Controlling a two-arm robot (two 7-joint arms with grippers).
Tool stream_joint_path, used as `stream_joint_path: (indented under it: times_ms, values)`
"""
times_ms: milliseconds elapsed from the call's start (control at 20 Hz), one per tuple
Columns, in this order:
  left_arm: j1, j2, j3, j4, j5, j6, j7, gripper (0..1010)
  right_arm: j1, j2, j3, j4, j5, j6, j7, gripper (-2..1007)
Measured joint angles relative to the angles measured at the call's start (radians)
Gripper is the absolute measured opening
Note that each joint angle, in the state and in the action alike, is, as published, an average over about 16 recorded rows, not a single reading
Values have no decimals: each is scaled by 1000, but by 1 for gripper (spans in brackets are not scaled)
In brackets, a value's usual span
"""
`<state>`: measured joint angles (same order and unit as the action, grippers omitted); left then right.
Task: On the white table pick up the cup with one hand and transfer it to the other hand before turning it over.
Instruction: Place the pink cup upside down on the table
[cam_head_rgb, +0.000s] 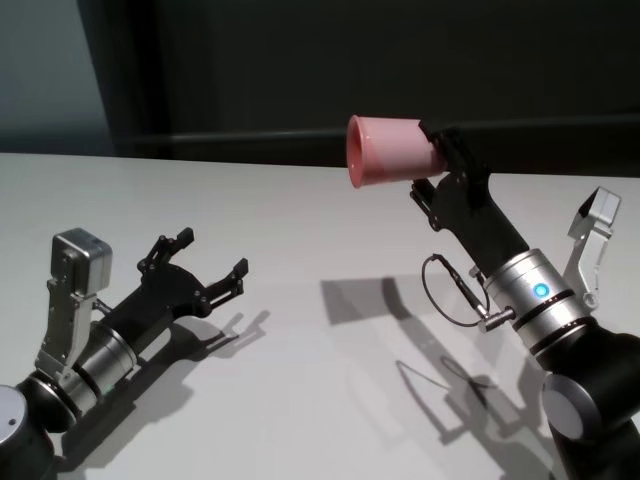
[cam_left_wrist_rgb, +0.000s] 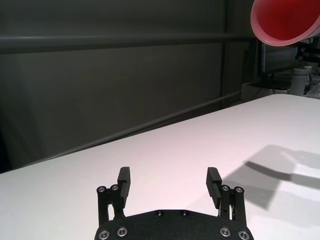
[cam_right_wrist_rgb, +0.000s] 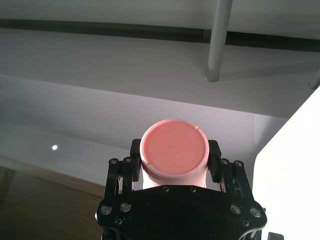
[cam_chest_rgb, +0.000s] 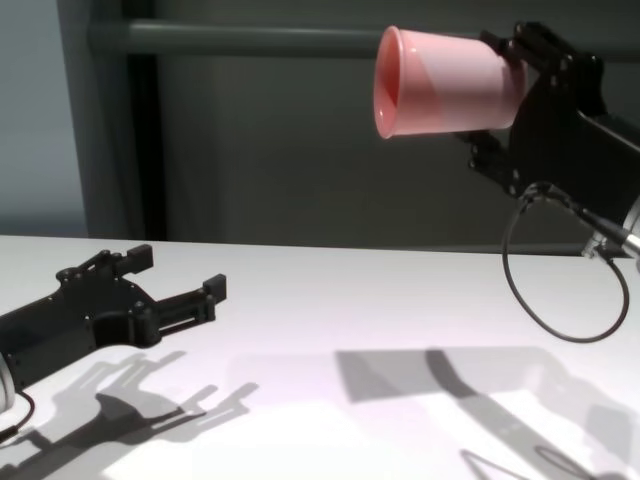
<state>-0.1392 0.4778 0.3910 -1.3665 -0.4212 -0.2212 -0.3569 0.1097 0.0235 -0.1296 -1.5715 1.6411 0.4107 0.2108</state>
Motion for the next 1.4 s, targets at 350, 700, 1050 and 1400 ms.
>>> stream_joint_path:
  times_ms: [350, 700, 1050, 1400]
  values:
    - [-1, 1, 0, -3, -2, 0, 2, 1001, -5, 13, -1, -10, -8, -42, -1, 757]
    - [-1, 2, 0, -5, -2, -1, 3, 1001, -13, 37, 1, -36, -36, -116, -6, 757]
    - [-1, 3, 0, -6, -3, -1, 4, 1001, -19, 74, -2, -78, -112, -205, -31, 757]
    - [-1, 3, 0, -7, -3, -2, 4, 1001, -16, 132, -32, -128, -253, -292, -94, 757]
